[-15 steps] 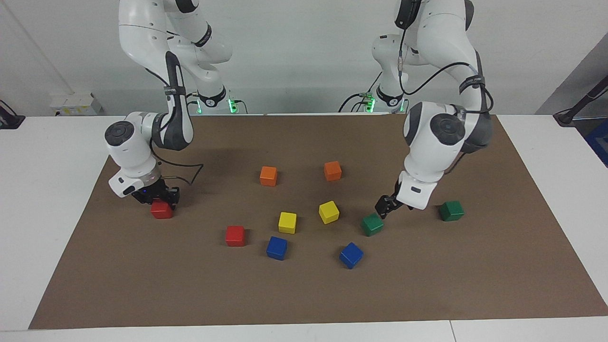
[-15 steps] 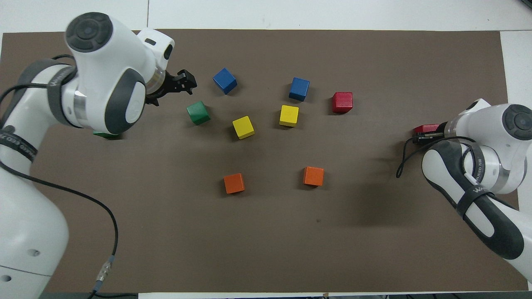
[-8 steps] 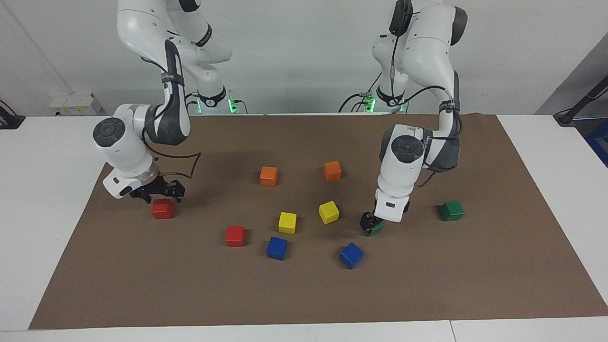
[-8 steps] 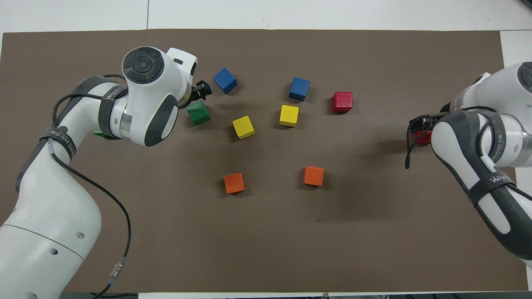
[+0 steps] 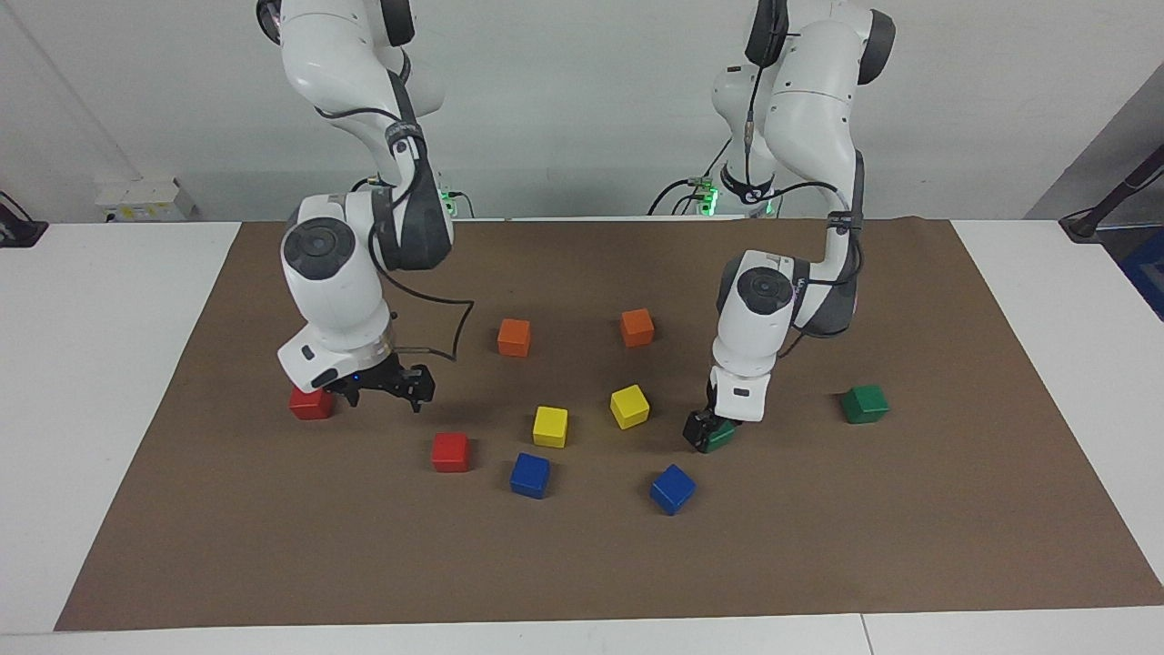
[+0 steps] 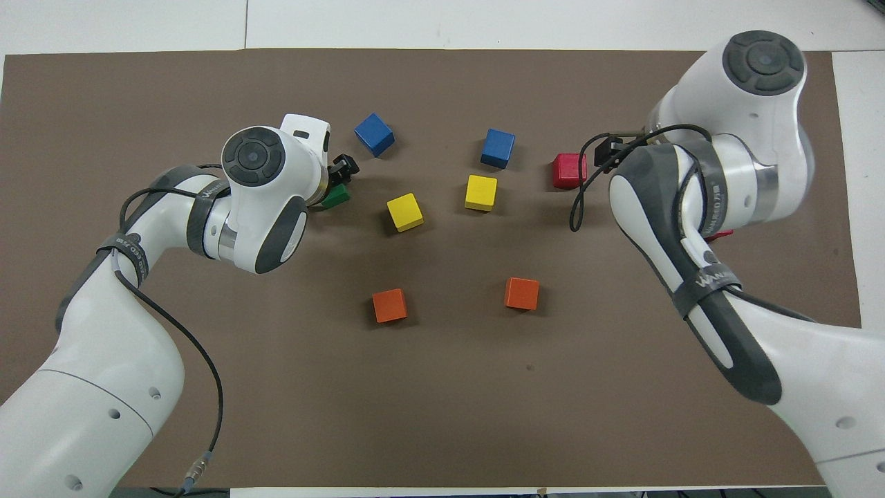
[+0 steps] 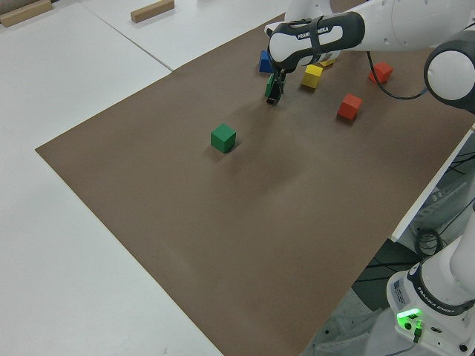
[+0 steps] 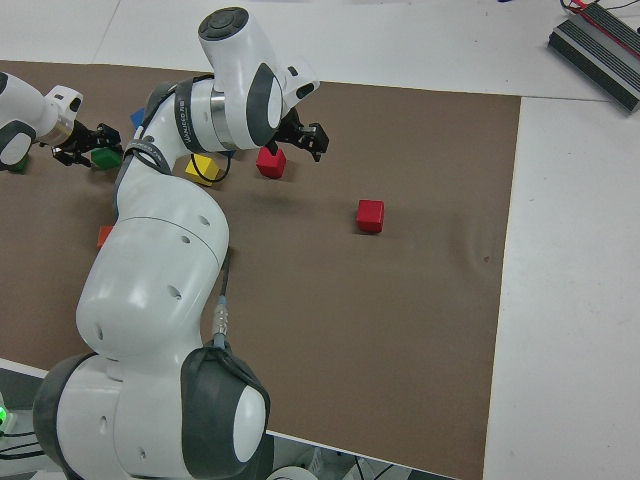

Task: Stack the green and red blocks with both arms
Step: 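Set the green block beside green with the left gripper while the right gripper sets red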

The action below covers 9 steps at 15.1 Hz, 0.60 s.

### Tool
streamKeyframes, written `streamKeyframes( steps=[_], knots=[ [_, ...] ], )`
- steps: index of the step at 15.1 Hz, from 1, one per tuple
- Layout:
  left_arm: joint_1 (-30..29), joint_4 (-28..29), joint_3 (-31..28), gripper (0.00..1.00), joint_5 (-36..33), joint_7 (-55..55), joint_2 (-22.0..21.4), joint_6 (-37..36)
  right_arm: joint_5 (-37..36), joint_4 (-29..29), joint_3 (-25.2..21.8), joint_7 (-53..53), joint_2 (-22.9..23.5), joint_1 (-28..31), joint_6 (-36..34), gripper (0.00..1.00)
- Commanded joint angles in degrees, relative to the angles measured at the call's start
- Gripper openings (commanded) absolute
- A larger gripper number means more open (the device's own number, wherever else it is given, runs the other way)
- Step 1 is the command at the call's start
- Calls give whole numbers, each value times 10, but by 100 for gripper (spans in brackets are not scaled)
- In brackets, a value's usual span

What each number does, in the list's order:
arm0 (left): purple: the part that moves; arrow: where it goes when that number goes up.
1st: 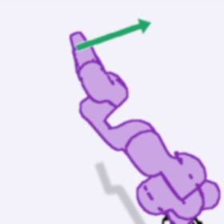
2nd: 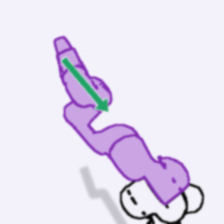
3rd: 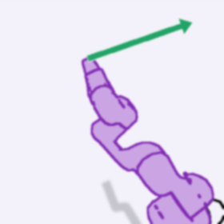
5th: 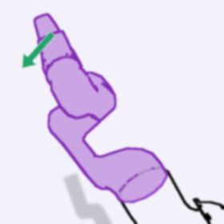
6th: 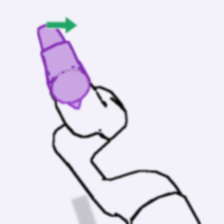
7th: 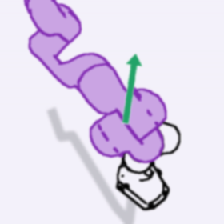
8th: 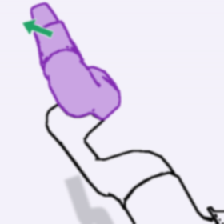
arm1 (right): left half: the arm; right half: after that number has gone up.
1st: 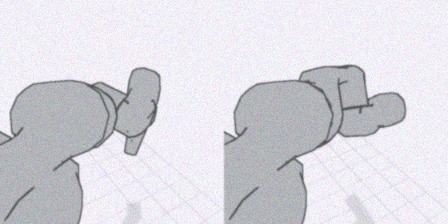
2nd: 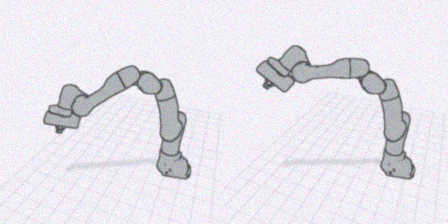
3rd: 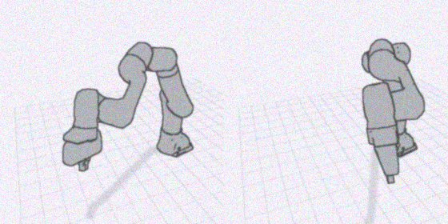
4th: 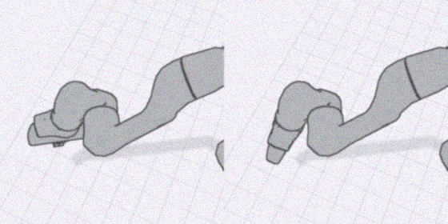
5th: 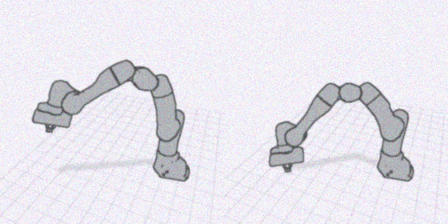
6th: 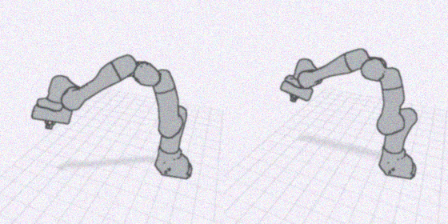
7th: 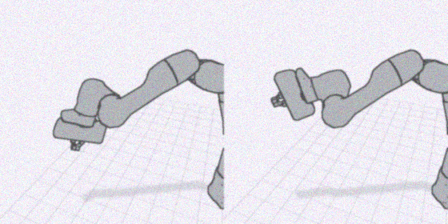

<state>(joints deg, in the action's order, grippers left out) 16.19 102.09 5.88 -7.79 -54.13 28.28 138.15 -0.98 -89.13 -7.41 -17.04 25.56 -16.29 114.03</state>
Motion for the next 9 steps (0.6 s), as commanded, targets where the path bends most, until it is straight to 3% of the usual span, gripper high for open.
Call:
streamKeyframes(
  steps=[1, 3, 5, 9],
  knots=[
    [5, 13, -3, 0, -19, -17, -26, -34, 19, 88, 0, -20, 75, -13, 1, 100],
    [22, -28, -3, 0, -19, -13, -24, -94, 19, 109, 0, -22, 95, -16, 5, 100],
    [16, -106, -3, 0, -23, 9, -17, -194, 20, 109, 0, -26, 105, -26, 29, 100],
    [-89, -107, -3, 0, -14, 324, -82, -301, 22, 79, 3, -32, 110, -30, 98, 100]
  ],
)
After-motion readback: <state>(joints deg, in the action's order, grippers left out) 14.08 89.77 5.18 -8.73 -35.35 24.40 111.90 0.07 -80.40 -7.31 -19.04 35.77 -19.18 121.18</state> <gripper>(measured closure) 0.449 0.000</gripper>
